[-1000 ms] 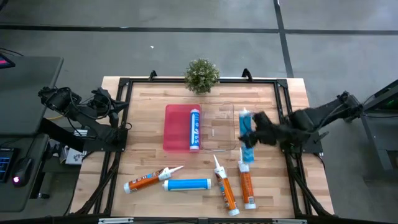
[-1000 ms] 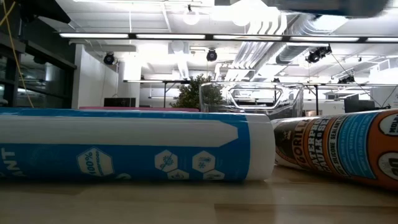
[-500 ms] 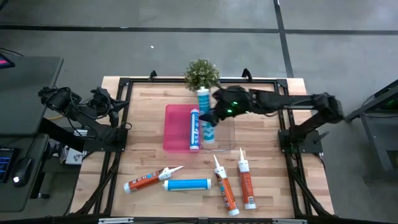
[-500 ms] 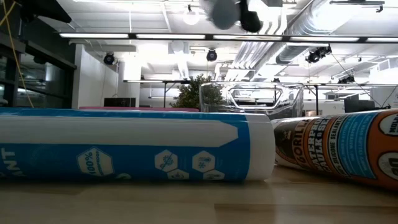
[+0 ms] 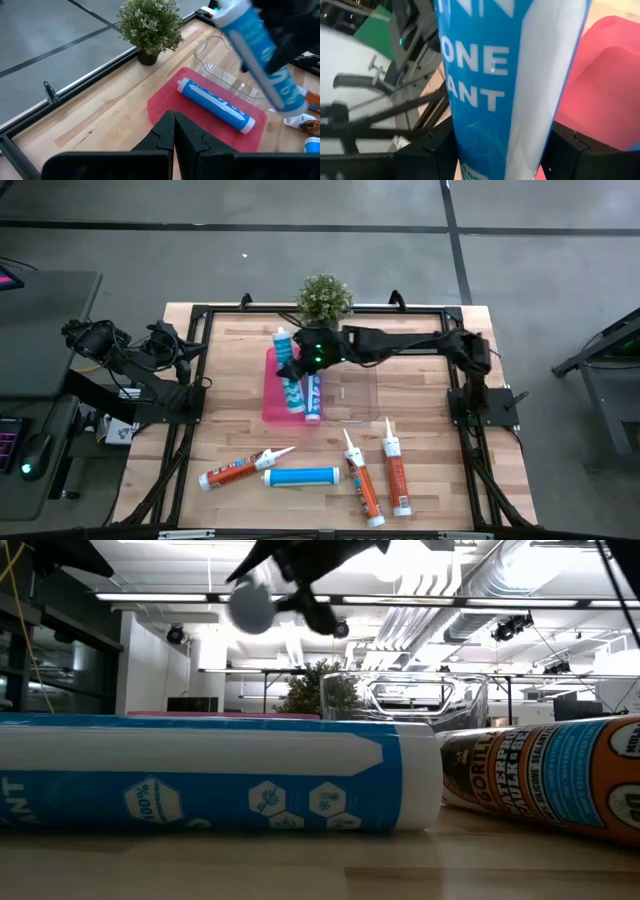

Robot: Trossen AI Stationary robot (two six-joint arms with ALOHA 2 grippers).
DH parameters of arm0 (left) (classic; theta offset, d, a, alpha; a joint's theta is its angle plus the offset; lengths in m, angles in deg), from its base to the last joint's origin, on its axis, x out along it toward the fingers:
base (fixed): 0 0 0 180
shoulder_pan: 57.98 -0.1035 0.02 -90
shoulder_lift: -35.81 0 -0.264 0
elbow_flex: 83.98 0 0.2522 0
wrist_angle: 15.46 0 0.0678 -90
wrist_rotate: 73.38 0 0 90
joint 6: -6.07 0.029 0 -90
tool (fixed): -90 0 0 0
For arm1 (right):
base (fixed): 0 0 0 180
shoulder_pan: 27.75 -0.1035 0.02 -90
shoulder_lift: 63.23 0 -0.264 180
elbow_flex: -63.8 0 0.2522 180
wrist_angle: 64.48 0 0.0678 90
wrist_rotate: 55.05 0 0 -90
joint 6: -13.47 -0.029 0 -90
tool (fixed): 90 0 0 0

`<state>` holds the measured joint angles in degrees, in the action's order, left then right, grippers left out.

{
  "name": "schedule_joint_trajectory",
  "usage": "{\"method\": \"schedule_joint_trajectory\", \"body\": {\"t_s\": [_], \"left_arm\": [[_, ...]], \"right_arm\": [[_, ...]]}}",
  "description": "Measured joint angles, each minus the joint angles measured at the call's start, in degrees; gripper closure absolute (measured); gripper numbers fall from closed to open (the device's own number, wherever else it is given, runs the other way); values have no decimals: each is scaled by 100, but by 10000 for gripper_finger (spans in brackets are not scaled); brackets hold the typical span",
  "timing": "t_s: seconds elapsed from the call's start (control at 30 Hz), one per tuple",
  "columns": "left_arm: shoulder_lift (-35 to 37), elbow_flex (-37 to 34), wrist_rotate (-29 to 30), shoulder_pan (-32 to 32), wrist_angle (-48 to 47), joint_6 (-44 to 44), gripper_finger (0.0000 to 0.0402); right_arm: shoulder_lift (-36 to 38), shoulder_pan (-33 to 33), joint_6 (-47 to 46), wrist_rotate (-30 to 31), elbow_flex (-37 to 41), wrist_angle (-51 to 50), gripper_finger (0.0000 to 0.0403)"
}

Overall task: Pick & place silicon tubes, Sealant and Lysol wipes
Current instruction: Put the right blue sealant into the pink bin

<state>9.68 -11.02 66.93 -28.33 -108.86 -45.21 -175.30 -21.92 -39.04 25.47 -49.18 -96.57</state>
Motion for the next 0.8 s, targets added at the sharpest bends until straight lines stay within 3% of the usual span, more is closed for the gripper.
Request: {"method": "schedule_joint_trajectory", "body": {"t_s": [0.3, 0.8], "left_arm": [[0, 0, -1, 0, -32, 0, 402], [0, 0, -66, 0, -157, -22, 402]], "right_arm": [[-604, 146, -459, 54, -186, -150, 196], [-771, 243, -788, 631, -173, -717, 196]]}}
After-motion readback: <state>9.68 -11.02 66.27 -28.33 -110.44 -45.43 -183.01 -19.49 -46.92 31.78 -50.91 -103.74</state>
